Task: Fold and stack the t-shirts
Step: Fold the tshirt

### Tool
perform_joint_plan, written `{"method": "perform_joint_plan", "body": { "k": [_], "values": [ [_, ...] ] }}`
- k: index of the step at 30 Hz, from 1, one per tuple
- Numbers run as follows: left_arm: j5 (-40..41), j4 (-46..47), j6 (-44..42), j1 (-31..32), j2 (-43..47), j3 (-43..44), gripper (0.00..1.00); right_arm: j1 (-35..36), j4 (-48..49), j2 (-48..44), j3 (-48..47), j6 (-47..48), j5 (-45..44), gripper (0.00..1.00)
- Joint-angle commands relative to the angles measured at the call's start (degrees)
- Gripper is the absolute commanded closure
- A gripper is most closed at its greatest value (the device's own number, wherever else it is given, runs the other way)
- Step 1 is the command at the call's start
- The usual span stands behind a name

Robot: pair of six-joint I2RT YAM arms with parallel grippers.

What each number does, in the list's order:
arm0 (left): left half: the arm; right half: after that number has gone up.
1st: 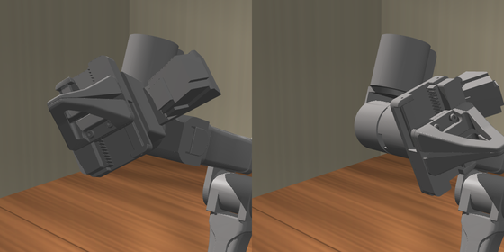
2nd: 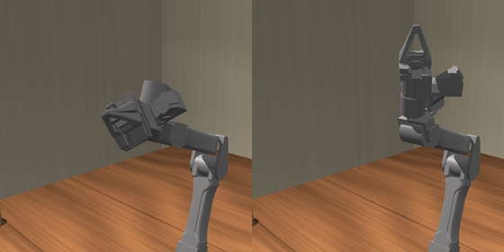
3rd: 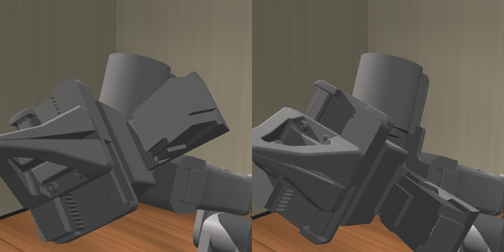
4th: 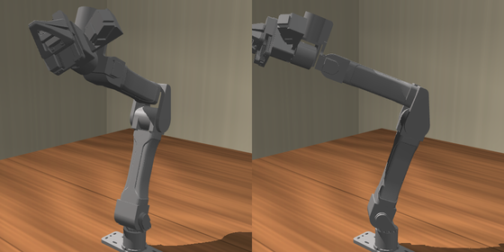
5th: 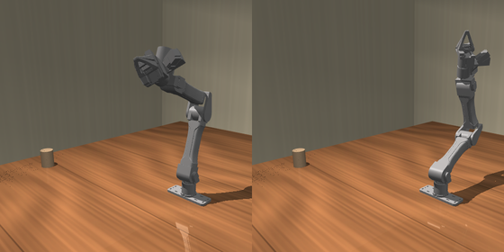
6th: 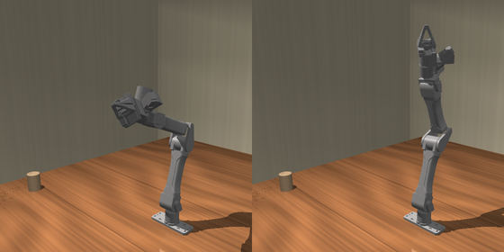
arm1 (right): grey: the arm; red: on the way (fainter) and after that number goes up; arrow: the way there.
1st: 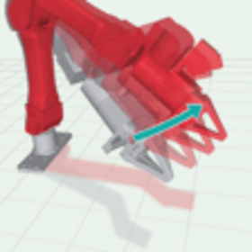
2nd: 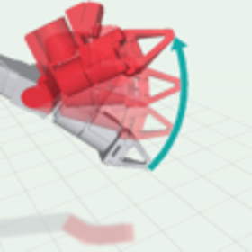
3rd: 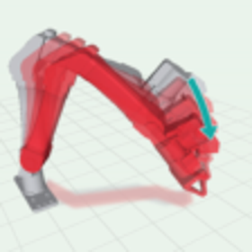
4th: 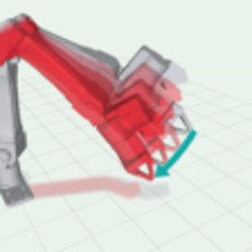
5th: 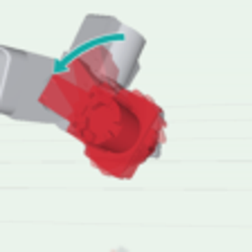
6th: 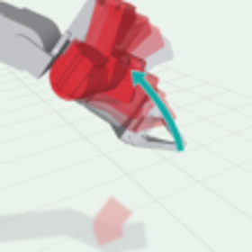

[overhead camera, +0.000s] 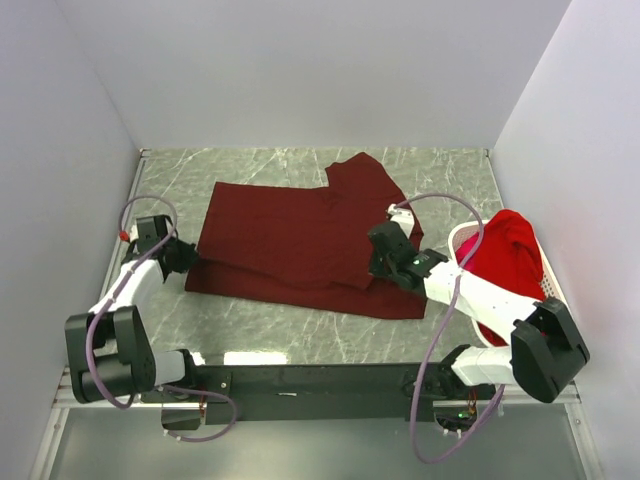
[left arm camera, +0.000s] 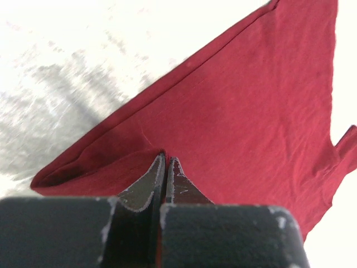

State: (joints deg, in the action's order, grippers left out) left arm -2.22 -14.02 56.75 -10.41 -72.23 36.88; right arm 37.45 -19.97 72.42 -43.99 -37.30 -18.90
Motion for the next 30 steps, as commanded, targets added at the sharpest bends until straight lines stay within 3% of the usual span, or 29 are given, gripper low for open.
{"method": "perform_joint_plan", "body": {
  "k": [1,17,30],
  "values": [
    [1.5,1.4,1.0,-0.2,-1.3,4.8,0.99,-1.5,3.3,1.0,-3.5,2.4,-1.7,1.00],
    [1.3,1.9,1.3,-0.2,-10.3,9.5,0.99,-6.2,6.3,6.9,-7.6,5.2,1.9,1.00],
    [2.0,0.8,0.8,-0.3,-10.0,10.1,0.99,-7.1,5.7,4.4,-6.5,5.0,0.4,1.00]
  ]
}}
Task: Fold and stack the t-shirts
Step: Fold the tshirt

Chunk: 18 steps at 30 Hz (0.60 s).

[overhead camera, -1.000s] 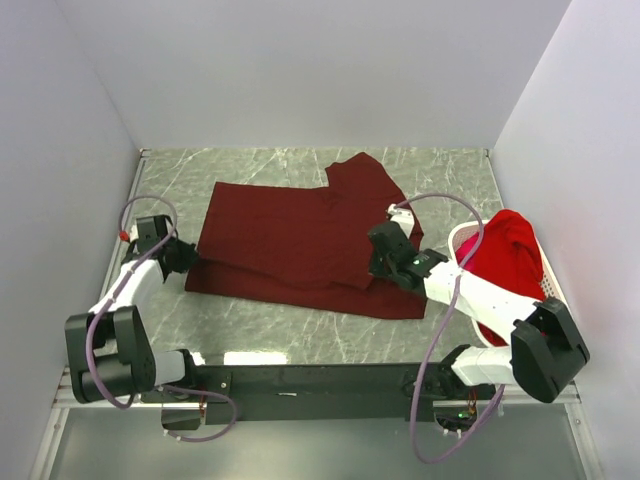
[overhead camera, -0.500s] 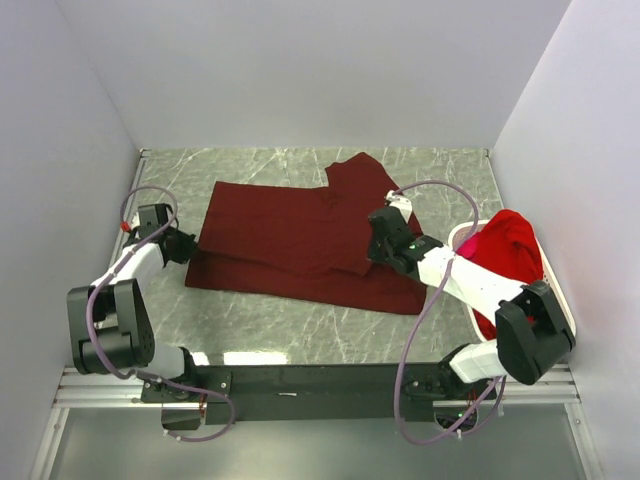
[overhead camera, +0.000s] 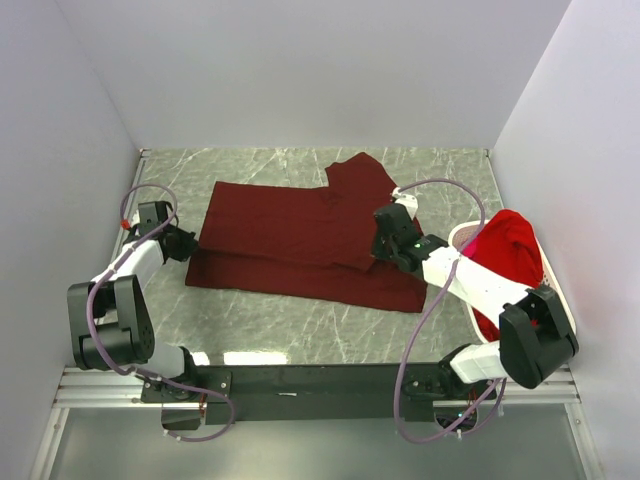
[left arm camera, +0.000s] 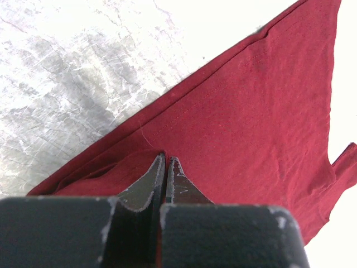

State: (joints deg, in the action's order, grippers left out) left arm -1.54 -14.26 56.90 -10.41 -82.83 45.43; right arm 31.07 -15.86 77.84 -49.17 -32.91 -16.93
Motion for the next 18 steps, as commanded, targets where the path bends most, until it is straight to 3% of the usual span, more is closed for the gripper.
{"method": "perform_joint_plan", "body": {
  "k": [1,6,12,15,16,18],
  "values": [
    [1.5,1.0,0.8,-0.3,0.6,1.5,0.99,-0.8,1.7,-0.9,-1.2,0.6,-1.7,1.00],
    [0.9,2.0,0.8,-0.2,-0.1,1.7,0.99,-1.5,1.9,-0.5,-1.2,0.6,-1.4,1.00],
    [0.9,2.4,0.6,-0.3,-2.7,2.7,0.89,-1.8,0.3,3.4,-4.6,0.6,-1.1,1.00],
    [0.6,2.9,0.4,-0.3,-3.7,3.2,0.73,-1.8,0.3,5.5,-5.8,0.6,-0.8,0.70],
    [0.5,2.7,0.4,-0.2,-3.9,3.3,0.66,-1.8,0.5,6.4,-6.2,0.7,-0.6,0.54],
    [0.7,2.9,0.1,-0.3,-3.5,3.5,0.58,-1.8,0.7,7.6,-7.5,1.3,-0.3,0.46]
  ]
}}
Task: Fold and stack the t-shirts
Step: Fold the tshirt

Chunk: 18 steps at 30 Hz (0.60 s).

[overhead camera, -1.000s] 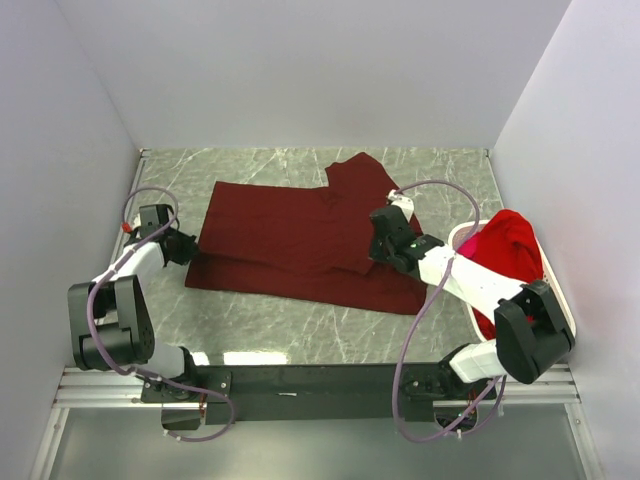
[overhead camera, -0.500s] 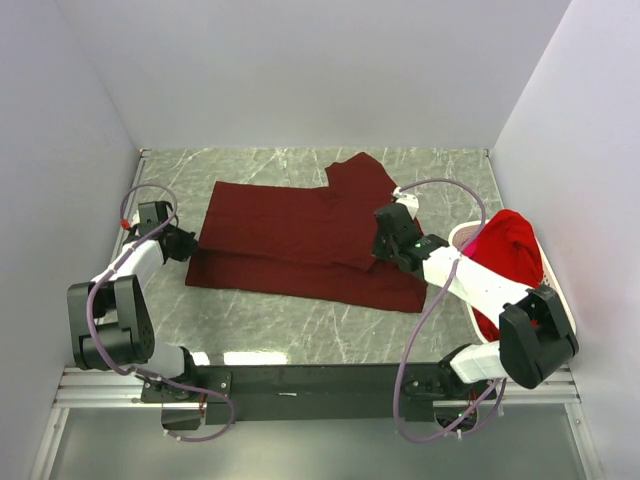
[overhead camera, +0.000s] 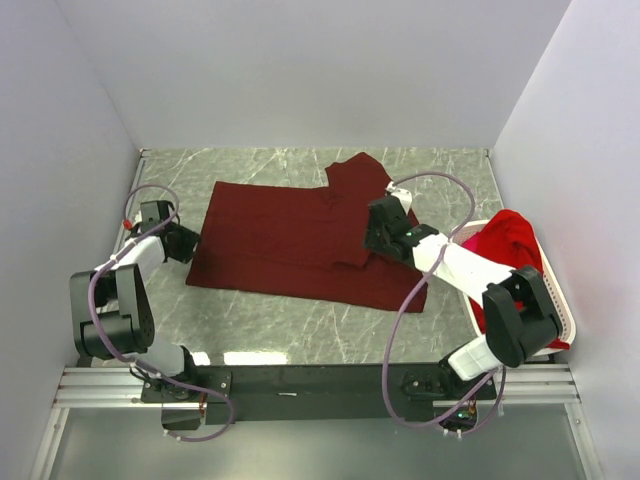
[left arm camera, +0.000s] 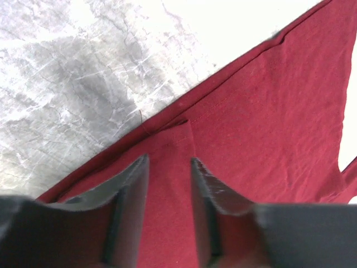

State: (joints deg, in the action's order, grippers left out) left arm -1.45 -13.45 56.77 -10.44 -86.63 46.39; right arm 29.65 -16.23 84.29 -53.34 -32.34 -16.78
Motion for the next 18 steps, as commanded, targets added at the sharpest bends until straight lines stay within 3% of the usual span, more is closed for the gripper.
{"method": "perform_joint_plan", "body": {
  "k": [1,3,6,10,12,13,16,18],
  "values": [
    [0.5,2.1,0.3,-0.3,1.2,2.6,0.51,-0.4,0.9,1.7,-5.0,1.2,-1.0,0.44],
    [0.8,1.9,-0.3,-0.3,2.5,2.9,0.40,-1.1,-0.5,3.4,-8.2,1.6,-1.2,0.38],
    [2.9,-2.4,-1.8,-0.3,5.4,4.3,0.34,-1.2,-2.7,3.0,-10.1,1.6,-1.5,0.37],
    [7.1,-8.5,-1.5,-0.4,10.9,4.1,0.38,0.1,-5.3,0.3,-7.7,-0.8,-1.9,0.42],
    [6.9,-9.3,-1.3,-0.4,14.6,1.4,0.43,2.1,-5.4,-1.1,-4.2,-2.1,-2.0,0.53],
    [6.4,-8.9,-1.1,-0.3,16.9,0.2,0.50,2.3,-5.1,-1.4,-3.0,-3.4,-1.7,0.66],
    [3.7,-7.3,-0.9,-0.2,19.2,-4.0,0.54,2.5,-2.9,0.4,0.1,-4.8,-0.9,0.91],
    [2.7,-6.7,-1.1,-0.2,19.2,-5.9,0.56,2.5,-2.2,2.2,-0.4,-4.8,-1.2,0.99]
  ]
}}
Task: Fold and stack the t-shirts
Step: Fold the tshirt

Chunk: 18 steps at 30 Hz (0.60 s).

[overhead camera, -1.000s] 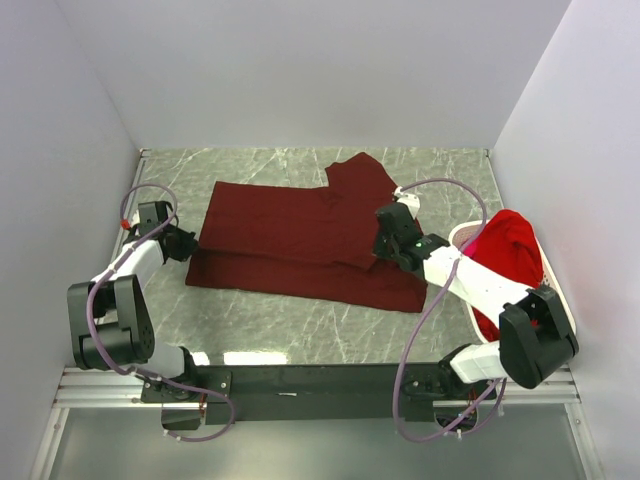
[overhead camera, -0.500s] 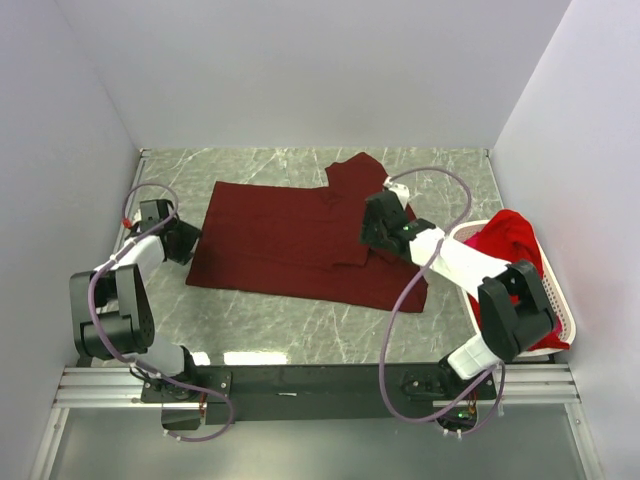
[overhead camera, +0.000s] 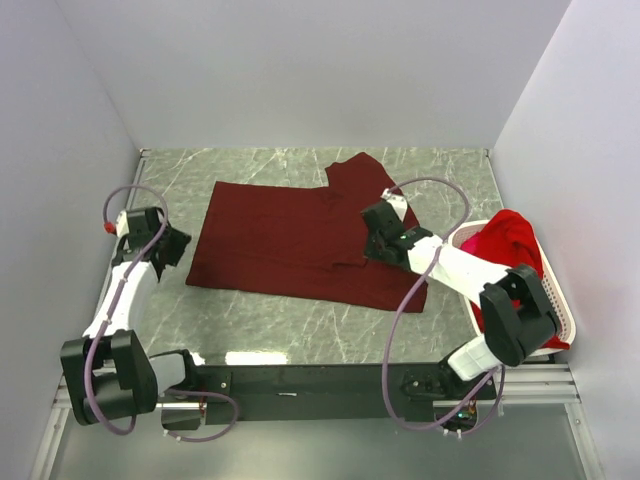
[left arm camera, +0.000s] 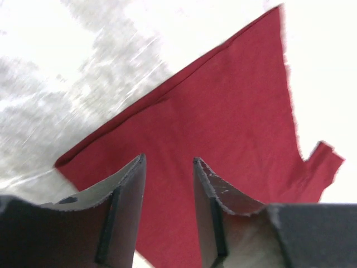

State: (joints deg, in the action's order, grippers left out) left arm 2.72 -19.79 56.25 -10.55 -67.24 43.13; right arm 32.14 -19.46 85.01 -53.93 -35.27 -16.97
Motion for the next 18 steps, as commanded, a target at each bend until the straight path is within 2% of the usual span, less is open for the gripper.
{"method": "perform_joint_plan", "body": {
  "k": [1,10,18],
  "values": [
    [-2.2,0.6,-1.0,-0.1,-0.4,-3.4,0.58,-0.1,1.4,3.5,-0.2,-1.6,-1.0,1.00],
    [-3.2,1.9,-2.2,-0.1,-2.8,-4.1,0.60,-1.0,1.7,15.1,-7.6,-0.3,-0.2,1.00],
    [-3.3,2.7,-2.6,-0.1,-3.5,-3.8,0.59,-1.9,0.2,19.3,-16.1,1.2,1.0,1.00]
  ]
}}
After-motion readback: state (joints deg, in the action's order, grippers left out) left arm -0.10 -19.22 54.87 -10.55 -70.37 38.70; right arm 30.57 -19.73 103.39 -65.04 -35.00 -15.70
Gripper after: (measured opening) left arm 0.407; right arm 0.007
